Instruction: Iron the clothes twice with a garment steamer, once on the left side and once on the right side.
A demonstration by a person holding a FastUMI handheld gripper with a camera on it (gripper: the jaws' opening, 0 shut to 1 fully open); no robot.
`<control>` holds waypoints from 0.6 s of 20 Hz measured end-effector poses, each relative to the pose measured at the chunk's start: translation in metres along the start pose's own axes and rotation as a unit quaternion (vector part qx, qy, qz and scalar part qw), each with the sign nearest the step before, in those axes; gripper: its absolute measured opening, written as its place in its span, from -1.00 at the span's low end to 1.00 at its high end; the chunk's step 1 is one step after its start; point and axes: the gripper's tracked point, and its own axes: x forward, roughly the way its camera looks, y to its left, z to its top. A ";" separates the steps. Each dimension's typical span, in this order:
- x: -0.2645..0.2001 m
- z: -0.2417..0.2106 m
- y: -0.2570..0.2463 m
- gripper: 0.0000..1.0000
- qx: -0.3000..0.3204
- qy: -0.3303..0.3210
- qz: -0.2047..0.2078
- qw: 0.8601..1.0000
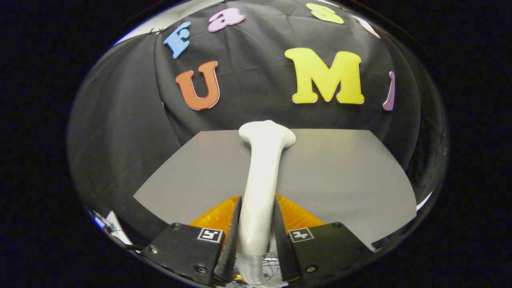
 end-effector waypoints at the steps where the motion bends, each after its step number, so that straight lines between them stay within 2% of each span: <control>1: 0.001 -0.001 0.002 -0.12 0.000 0.003 0.010 1.000; 2: 0.002 -0.001 0.002 -0.24 -0.004 0.001 0.015 1.000; 5: -0.017 -0.002 -0.013 -0.27 -0.020 -0.018 -0.008 1.000; 8: -0.041 -0.002 -0.019 -0.27 -0.033 -0.039 -0.014 0.999; 12: -0.091 0.005 -0.040 -0.27 -0.041 -0.075 -0.024 0.996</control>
